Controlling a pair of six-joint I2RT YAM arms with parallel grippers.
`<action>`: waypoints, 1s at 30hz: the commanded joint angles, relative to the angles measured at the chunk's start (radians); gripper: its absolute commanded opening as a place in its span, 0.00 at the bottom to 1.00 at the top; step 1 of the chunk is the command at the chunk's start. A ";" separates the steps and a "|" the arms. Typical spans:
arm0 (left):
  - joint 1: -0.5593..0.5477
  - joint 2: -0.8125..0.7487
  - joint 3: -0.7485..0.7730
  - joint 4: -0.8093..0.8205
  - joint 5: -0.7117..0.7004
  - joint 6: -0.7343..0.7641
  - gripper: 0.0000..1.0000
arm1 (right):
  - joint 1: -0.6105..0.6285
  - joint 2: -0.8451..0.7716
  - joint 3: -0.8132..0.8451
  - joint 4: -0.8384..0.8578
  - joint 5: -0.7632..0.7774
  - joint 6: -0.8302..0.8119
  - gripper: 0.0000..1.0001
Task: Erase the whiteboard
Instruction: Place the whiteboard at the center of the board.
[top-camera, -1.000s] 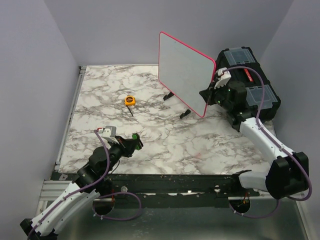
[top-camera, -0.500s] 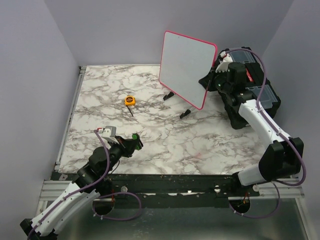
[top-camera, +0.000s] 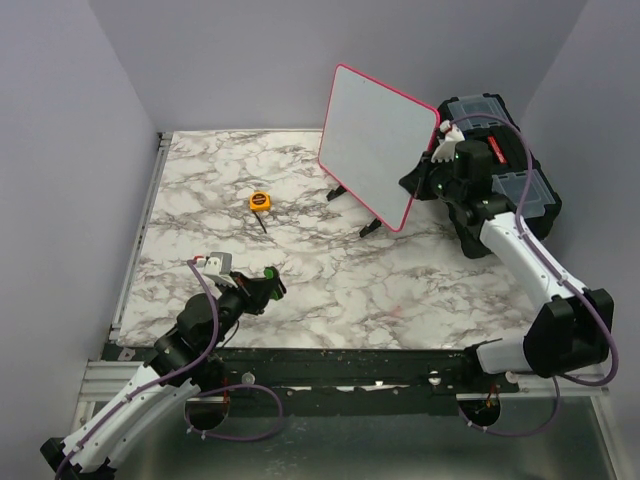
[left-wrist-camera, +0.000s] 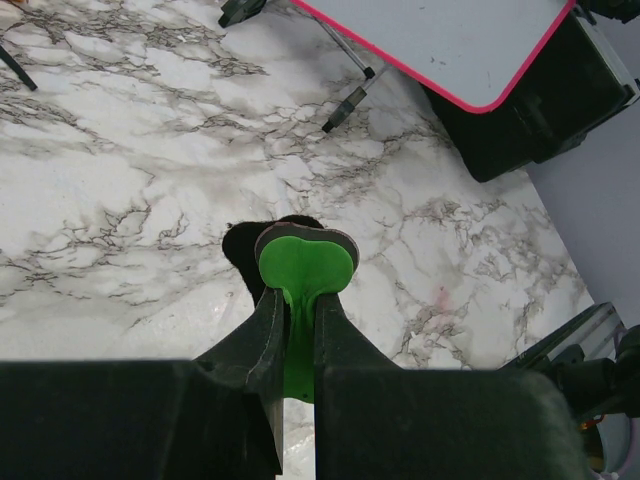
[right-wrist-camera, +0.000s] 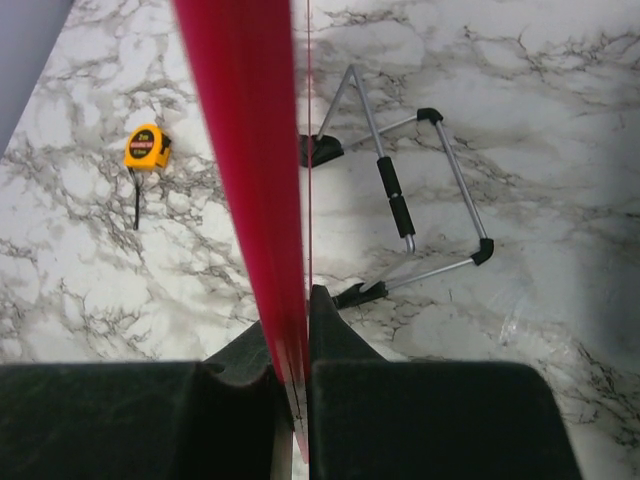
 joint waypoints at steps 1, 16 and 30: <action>0.004 0.001 -0.004 0.002 0.014 -0.001 0.00 | 0.007 -0.071 -0.069 -0.003 0.019 -0.022 0.00; 0.005 -0.008 -0.010 -0.002 0.016 -0.002 0.00 | -0.015 -0.108 -0.356 0.100 0.026 -0.191 0.00; 0.005 -0.034 -0.014 -0.026 0.010 -0.005 0.00 | -0.081 0.025 -0.408 0.117 -0.003 -0.224 0.05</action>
